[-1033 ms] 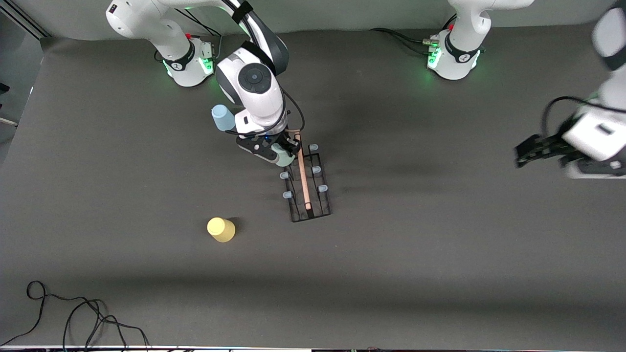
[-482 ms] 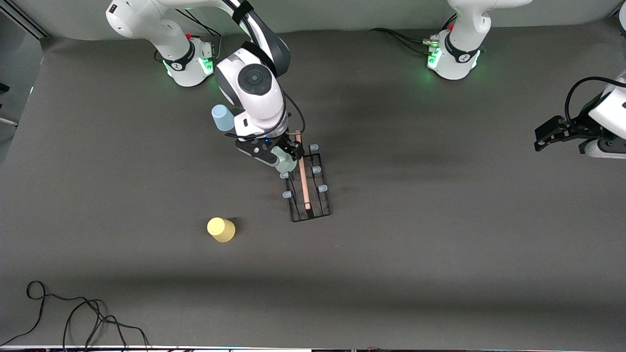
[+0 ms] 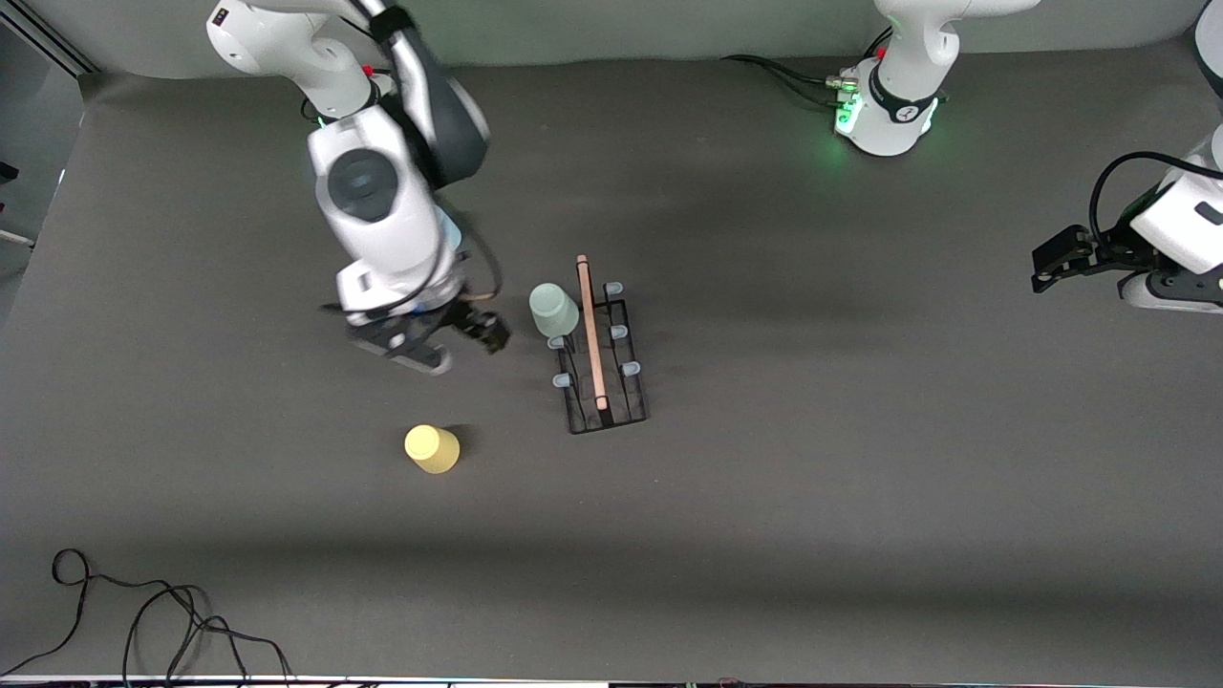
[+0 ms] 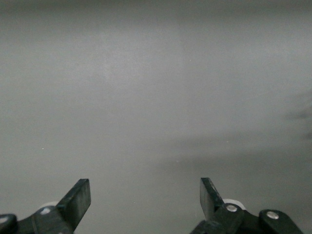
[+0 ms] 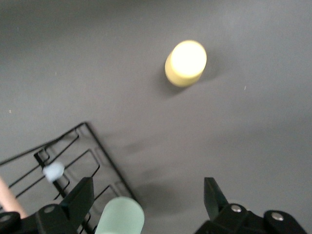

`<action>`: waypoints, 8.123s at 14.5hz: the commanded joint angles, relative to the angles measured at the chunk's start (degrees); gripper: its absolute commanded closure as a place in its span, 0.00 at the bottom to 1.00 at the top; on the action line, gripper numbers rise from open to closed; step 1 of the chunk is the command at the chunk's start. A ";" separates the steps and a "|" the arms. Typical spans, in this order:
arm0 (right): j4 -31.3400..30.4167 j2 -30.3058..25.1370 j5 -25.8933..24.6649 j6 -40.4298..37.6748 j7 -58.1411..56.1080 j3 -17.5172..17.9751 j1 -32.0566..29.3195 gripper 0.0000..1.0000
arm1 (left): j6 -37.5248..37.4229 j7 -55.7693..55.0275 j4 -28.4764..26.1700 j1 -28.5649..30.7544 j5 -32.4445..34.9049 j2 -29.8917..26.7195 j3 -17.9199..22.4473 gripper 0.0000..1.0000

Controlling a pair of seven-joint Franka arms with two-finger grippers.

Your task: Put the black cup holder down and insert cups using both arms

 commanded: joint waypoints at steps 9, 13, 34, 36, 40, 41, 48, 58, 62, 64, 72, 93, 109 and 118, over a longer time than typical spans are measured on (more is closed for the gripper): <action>0.12 15.66 14.31 18.07 -23.34 -0.75 -10.31 0.00 | -1.16 0.56 0.05 -0.42 0.78 -0.60 0.03 0.00; 0.47 19.26 16.68 21.51 -24.04 -0.58 -10.84 0.00 | -1.25 -0.66 0.14 -0.59 0.86 -0.25 0.03 0.00; 3.99 24.82 23.02 22.14 -26.07 0.57 -10.75 1.00 | -2.49 -1.72 0.57 -0.60 0.60 -0.07 -0.15 0.00; 4.25 21.40 22.93 17.76 -25.37 0.13 -10.84 1.00 | -2.48 -1.72 1.72 -0.51 0.34 0.10 -0.06 0.00; 4.60 14.54 20.74 10.55 -16.86 -0.22 -9.09 1.00 | -2.48 -1.81 2.25 -0.51 0.34 0.55 -0.06 0.00; 4.87 13.57 18.82 9.31 -13.18 -0.22 -7.86 1.00 | -1.79 -1.63 2.25 -0.33 0.42 0.55 -0.06 0.00; 11.72 13.30 15.63 3.59 10.66 -0.05 2.16 1.00 | -1.17 -1.81 2.33 -0.42 0.51 0.55 -0.06 0.00; 12.34 17.42 14.75 4.20 15.59 -0.05 5.33 1.00 | -1.78 -1.89 2.33 -0.51 0.69 0.55 -0.06 0.00; 14.54 20.68 14.93 4.29 16.47 0.13 5.33 1.00 | -1.78 -1.89 2.33 -0.51 0.69 0.55 -0.06 0.00; 14.71 21.29 14.93 4.72 16.47 0.21 5.42 1.00 | -1.69 -1.89 2.33 -0.51 0.69 0.55 -0.06 0.00; 14.71 22.26 14.93 5.52 16.47 0.22 5.77 0.12 | -1.52 -1.89 2.16 -0.51 0.69 0.63 -0.06 0.00; 23.76 1.01 6.70 -37.10 -29.28 -26.50 4.54 0.00 | -2.13 -0.31 3.82 -0.42 1.48 1.25 -0.06 0.00; 23.59 -1.11 0.26 -37.28 -34.68 -16.87 -6.24 0.00 | -5.82 -0.66 7.70 -0.59 1.48 3.45 -0.06 0.00; 23.15 -5.07 -6.95 -37.28 -34.50 10.99 -30.14 0.00 | -6.00 -1.19 7.70 -0.68 1.48 3.27 -0.15 0.00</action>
